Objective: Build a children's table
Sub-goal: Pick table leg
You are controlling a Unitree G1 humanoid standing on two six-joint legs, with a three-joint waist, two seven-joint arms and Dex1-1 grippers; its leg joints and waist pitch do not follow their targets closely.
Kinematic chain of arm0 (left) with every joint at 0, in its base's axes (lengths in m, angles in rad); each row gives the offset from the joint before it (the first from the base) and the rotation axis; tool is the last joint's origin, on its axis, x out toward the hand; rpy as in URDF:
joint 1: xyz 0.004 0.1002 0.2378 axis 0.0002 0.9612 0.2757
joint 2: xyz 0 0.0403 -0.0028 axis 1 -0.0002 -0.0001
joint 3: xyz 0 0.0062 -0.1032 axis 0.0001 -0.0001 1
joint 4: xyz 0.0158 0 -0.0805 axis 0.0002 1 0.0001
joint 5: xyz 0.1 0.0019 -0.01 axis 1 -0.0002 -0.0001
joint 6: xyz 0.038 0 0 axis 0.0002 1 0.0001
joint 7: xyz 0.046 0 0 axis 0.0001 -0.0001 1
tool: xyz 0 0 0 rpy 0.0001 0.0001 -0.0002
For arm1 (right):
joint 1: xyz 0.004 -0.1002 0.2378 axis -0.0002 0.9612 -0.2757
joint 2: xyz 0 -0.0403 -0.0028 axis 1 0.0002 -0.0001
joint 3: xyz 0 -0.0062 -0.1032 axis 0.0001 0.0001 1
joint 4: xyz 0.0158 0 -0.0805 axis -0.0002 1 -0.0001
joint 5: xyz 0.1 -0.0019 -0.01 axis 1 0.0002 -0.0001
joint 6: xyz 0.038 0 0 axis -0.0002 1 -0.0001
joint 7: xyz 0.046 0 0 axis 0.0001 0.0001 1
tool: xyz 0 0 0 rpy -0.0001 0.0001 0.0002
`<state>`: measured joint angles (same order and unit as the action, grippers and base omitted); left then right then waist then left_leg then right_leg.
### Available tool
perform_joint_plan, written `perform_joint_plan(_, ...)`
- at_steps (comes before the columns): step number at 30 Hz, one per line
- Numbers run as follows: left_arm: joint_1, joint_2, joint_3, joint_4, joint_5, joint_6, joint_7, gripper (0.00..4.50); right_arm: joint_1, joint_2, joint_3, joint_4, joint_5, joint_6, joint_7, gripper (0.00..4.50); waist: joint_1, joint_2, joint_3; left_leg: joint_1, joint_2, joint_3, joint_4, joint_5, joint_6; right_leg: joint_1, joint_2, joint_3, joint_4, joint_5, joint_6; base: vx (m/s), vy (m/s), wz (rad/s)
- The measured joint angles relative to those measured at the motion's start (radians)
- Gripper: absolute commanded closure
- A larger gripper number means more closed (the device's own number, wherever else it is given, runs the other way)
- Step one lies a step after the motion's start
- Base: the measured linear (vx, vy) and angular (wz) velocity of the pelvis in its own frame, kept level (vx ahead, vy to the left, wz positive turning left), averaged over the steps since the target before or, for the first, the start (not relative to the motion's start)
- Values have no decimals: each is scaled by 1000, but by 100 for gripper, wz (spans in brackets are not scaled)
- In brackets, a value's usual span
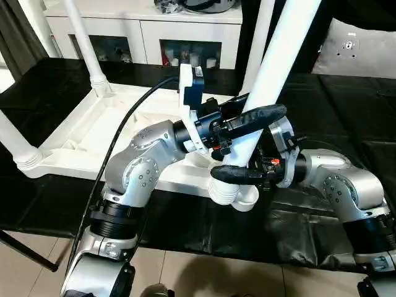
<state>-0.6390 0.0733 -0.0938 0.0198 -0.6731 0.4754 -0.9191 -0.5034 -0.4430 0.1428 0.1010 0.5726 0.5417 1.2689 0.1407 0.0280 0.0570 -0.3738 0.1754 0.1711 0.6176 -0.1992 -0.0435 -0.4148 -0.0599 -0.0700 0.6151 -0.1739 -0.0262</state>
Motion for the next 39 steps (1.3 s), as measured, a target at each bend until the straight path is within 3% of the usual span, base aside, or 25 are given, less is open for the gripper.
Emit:
perform_joint_plan(1,0,0,0,1,0,0,0,271,0,0,1,0,0,1,-3,229,0,0,0,0,0,0,0,0,0,0,0,0,0,0,0,0,0,0)
perform_joint_plan(2,0,1,0,2,0,0,0,271,0,1,1,0,0,4,-6,190,0,0,0,0,0,0,0,0,0,0,0,0,0,0,0,0,0,0)
perform_joint_plan(8,0,0,0,2,0,0,-3,271,1,4,5,1,-2,36,-21,137,0,0,0,0,0,0,0,0,0,0,0,0,0,0,0,0,0,0)
perform_joint_plan(16,0,0,0,2,0,0,-5,271,1,4,6,1,-16,37,-28,135,0,0,0,0,0,0,0,0,0,0,0,0,0,0,0,0,0,0)
perform_joint_plan(27,0,2,2,4,1,0,0,271,1,8,7,1,-15,44,-18,230,0,0,0,1,0,0,0,0,0,1,0,0,0,0,0,0,0,0)
perform_joint_plan(37,-12,-6,16,47,21,2,47,271,1,42,5,32,-37,22,-65,252,-2,0,0,1,0,0,0,0,0,1,0,0,0,0,0,0,0,0)
perform_joint_plan(39,-11,-5,15,52,27,2,52,215,1,54,7,34,-50,17,-82,254,-2,0,0,1,0,0,0,0,0,1,0,0,0,0,0,0,0,0)
